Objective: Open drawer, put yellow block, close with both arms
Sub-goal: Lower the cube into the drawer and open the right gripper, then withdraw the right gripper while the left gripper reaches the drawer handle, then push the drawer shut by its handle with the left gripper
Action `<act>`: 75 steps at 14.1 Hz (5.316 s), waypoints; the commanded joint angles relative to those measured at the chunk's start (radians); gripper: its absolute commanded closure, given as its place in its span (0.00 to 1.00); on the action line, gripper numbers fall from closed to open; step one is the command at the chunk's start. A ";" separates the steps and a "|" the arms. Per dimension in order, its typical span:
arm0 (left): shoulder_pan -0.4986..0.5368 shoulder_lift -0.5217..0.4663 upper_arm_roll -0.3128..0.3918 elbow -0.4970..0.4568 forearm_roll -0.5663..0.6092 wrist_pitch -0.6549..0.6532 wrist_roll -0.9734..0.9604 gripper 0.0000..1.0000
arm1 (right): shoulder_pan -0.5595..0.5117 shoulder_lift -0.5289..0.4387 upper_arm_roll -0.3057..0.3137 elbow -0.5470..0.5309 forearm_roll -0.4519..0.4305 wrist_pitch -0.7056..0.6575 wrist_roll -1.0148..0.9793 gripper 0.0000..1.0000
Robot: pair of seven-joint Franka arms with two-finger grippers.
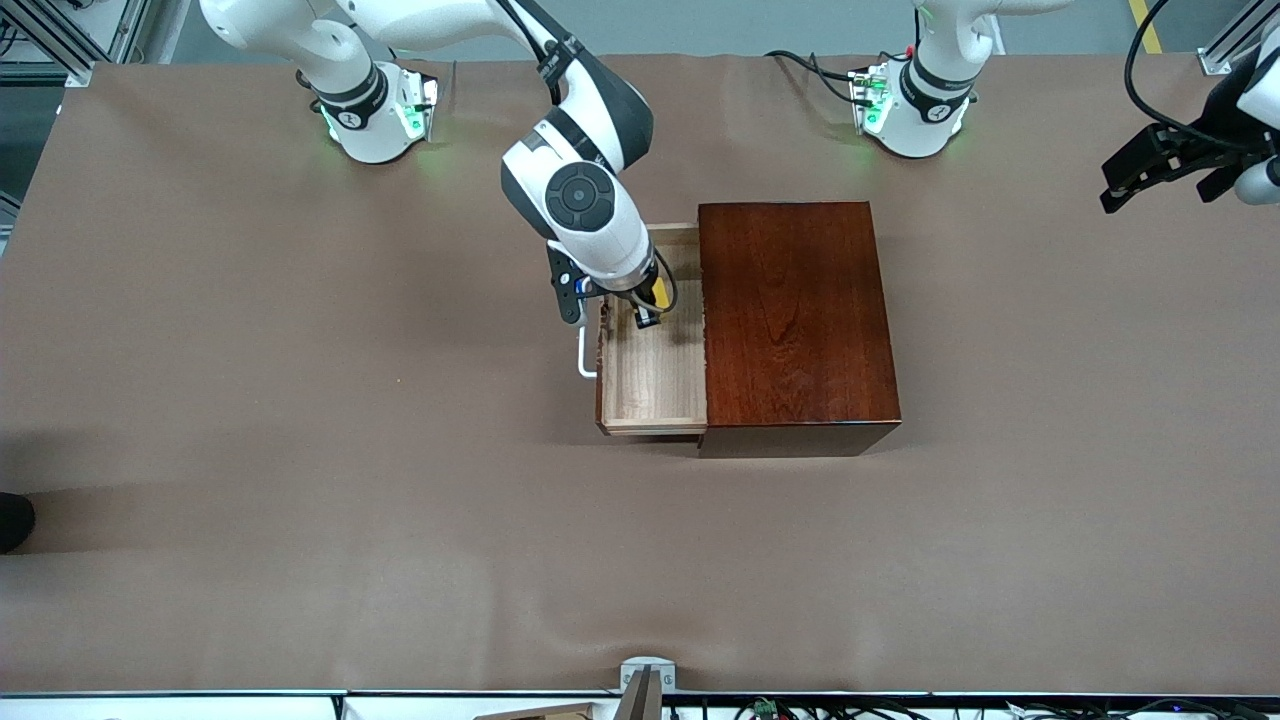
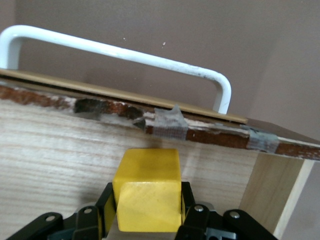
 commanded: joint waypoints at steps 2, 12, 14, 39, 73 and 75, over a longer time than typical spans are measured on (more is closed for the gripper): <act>0.005 0.006 -0.020 0.007 -0.011 0.004 -0.032 0.00 | -0.006 0.001 -0.007 -0.002 0.013 -0.010 0.014 0.76; -0.012 0.049 -0.107 0.016 -0.020 0.025 -0.186 0.00 | -0.078 -0.007 -0.016 0.197 -0.004 -0.229 0.075 0.00; -0.013 0.085 -0.170 0.038 -0.023 0.037 -0.295 0.00 | -0.093 -0.010 -0.016 0.235 -0.007 -0.243 0.073 0.00; -0.756 0.758 -0.060 0.426 0.146 0.491 -1.394 0.00 | -0.471 -0.163 -0.018 0.370 -0.111 -0.698 -0.960 0.00; -0.895 1.014 0.108 0.538 0.124 0.518 -1.955 0.00 | -0.807 -0.536 -0.030 0.044 -0.208 -0.717 -2.261 0.00; -0.877 1.007 0.106 0.537 0.123 0.511 -1.952 0.00 | -0.807 -0.545 -0.030 0.033 -0.208 -0.711 -2.260 0.00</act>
